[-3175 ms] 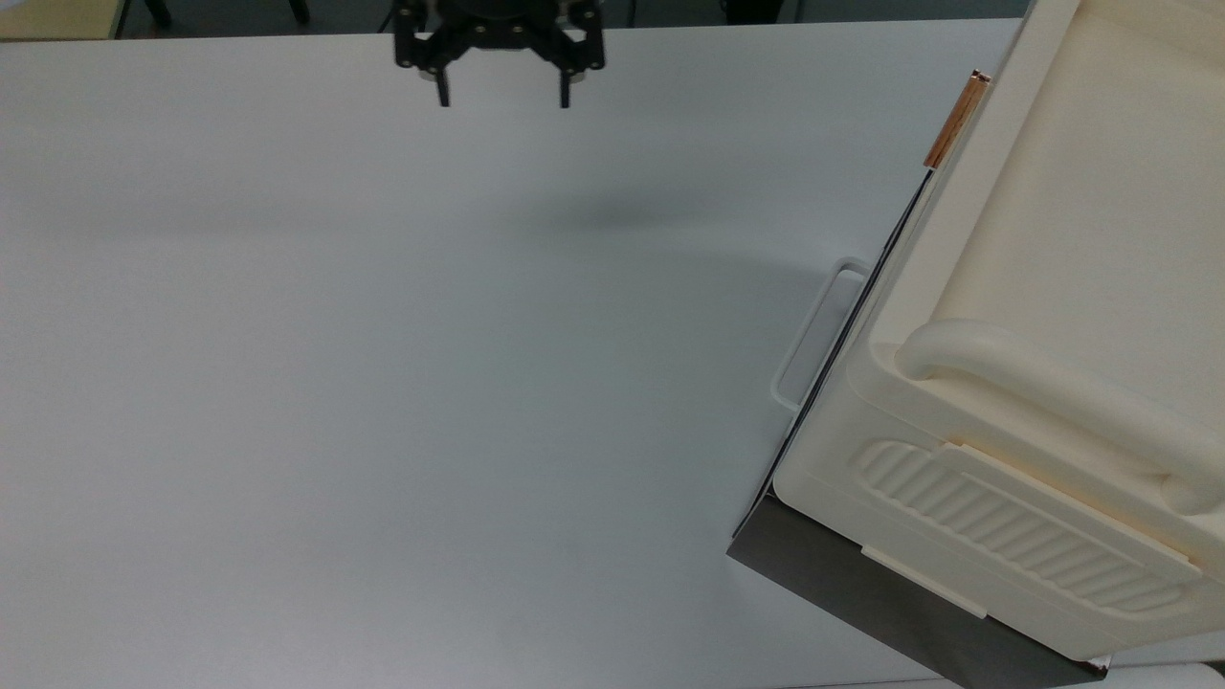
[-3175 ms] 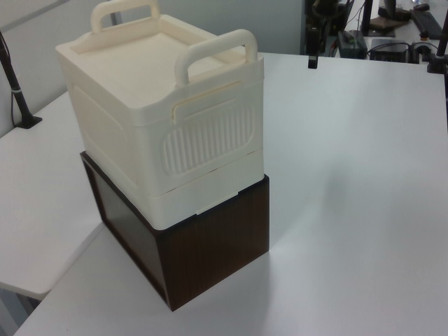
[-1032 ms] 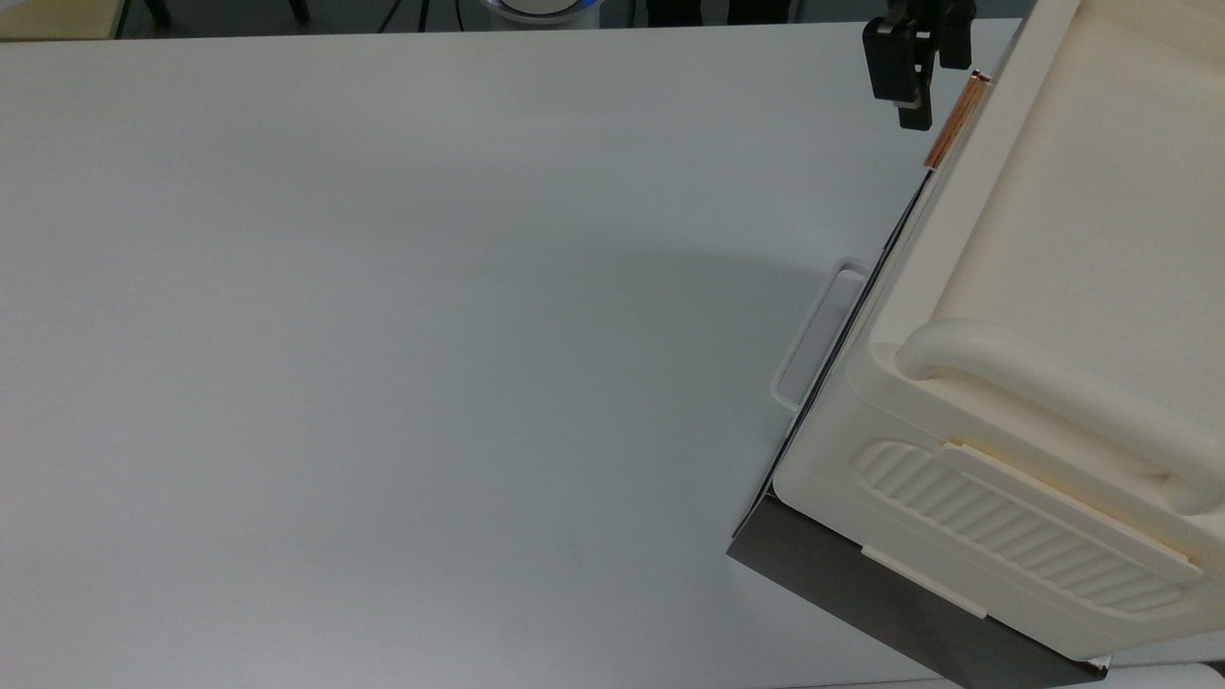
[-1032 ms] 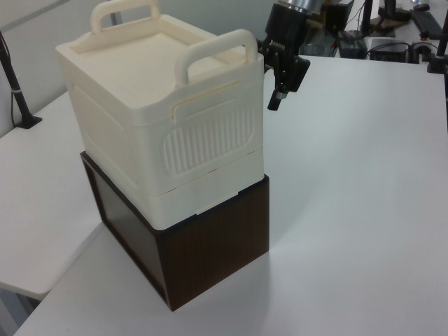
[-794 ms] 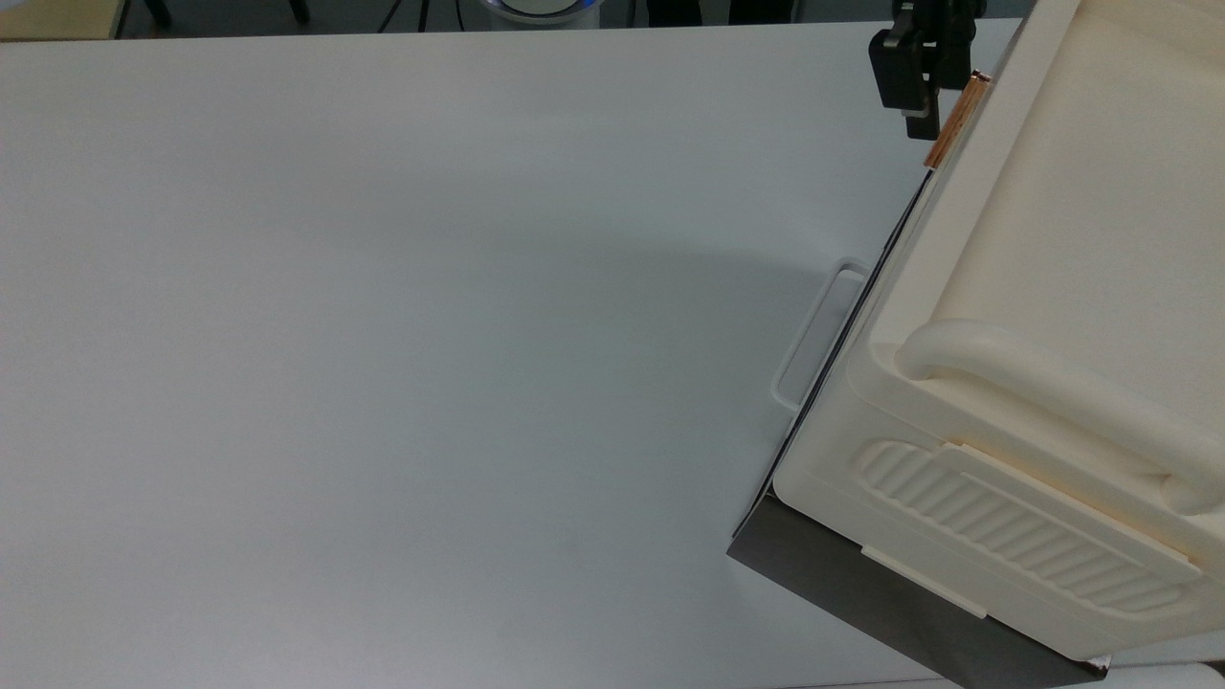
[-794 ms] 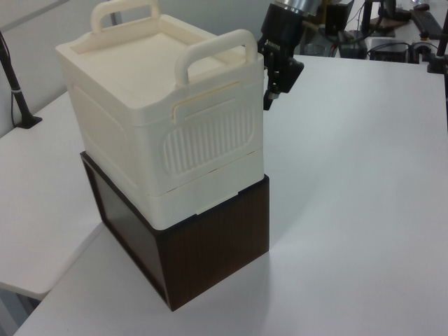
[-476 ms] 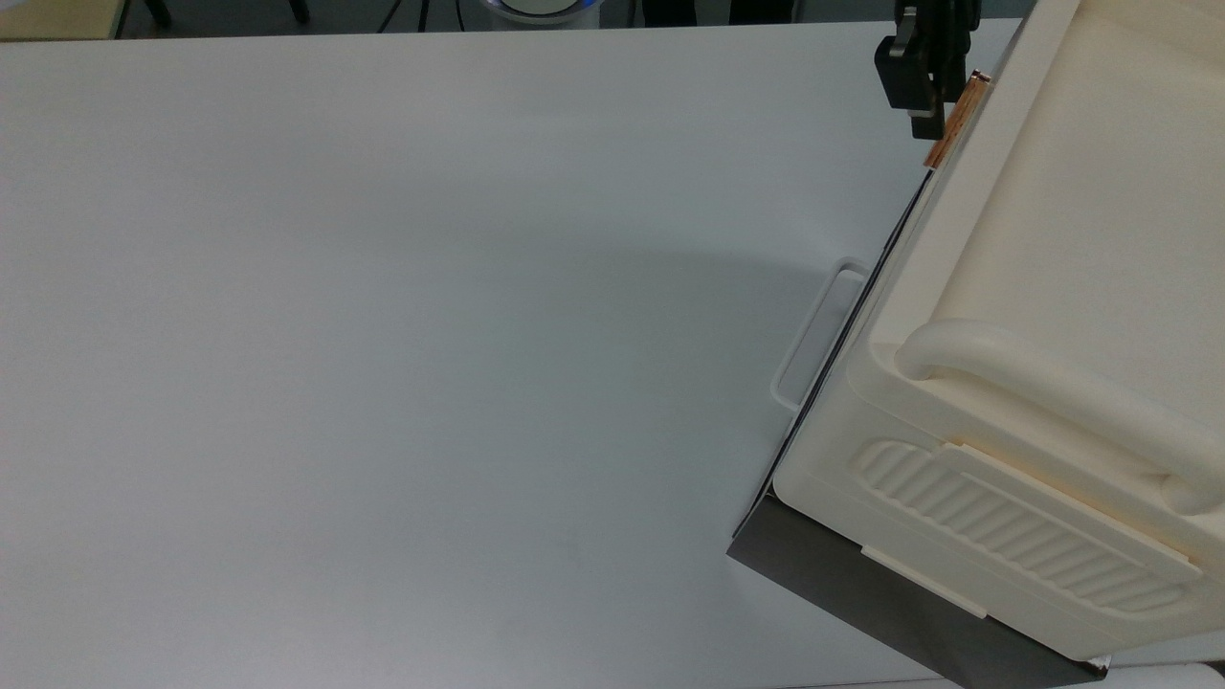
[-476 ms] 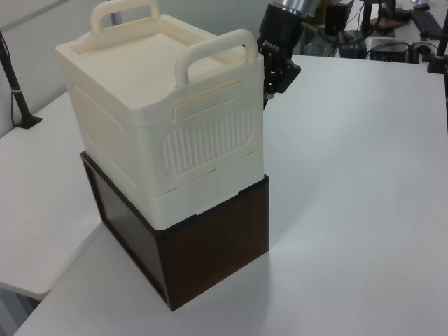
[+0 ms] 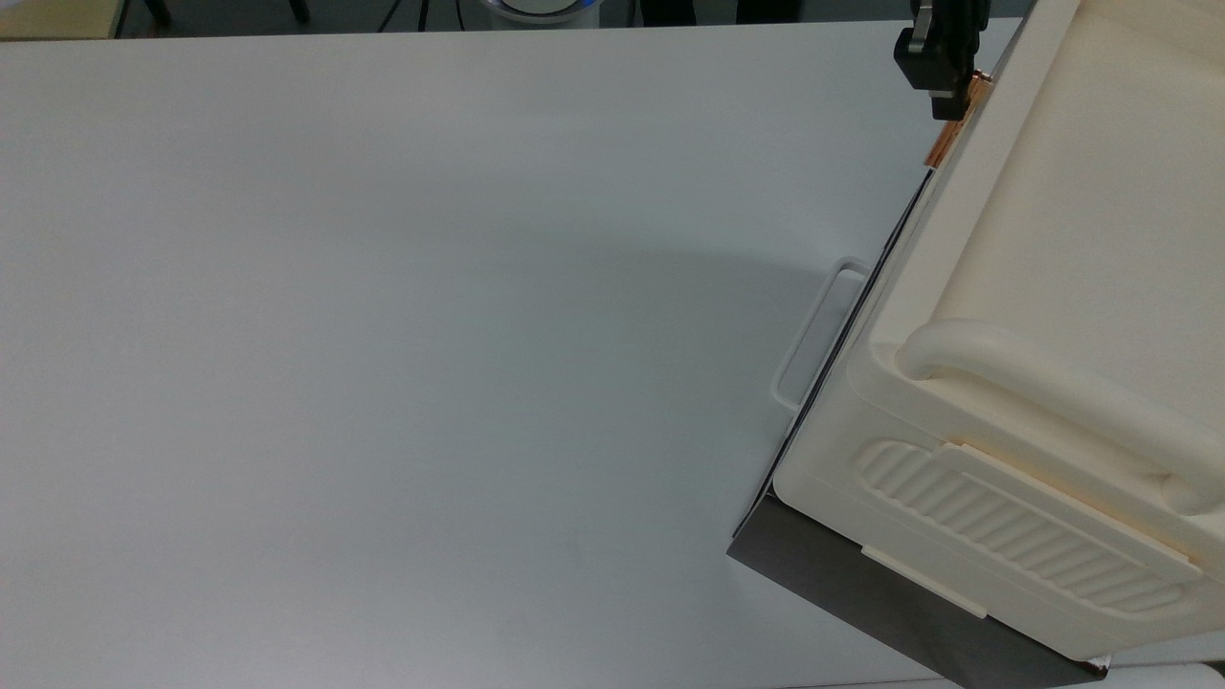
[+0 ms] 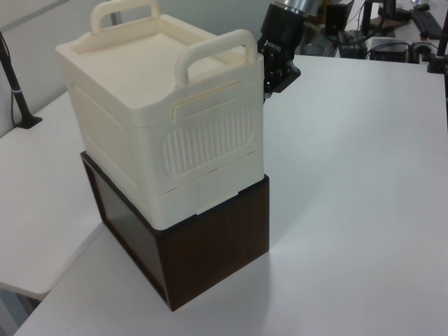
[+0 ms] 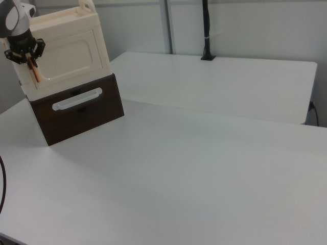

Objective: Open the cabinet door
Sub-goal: 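Lower the gripper onto the orange door handle and close on it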

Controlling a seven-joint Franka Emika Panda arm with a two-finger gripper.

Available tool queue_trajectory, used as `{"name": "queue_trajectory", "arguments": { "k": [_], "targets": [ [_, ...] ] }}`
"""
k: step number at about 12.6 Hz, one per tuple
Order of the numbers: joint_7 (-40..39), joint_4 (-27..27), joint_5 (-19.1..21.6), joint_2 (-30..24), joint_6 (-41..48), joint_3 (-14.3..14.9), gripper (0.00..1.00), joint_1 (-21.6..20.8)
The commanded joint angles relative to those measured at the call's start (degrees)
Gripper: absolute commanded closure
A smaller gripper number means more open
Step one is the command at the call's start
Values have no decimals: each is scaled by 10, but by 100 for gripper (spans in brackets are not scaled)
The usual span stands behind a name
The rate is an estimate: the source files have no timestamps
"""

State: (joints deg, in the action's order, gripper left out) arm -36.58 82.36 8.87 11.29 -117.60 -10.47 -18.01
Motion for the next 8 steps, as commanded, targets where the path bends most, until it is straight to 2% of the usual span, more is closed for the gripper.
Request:
{"name": "queue_trajectory", "arguments": {
  "k": [1,2,3,8],
  "targets": [
    [30,-4,-3,1,-6,-5,85,-1],
    [31,-2,-3,0,-4,-5,93,-2],
    [31,0,-7,-4,-4,-5,94,-2],
    [31,5,-9,-27,70,0,96,7]
  ]
}}
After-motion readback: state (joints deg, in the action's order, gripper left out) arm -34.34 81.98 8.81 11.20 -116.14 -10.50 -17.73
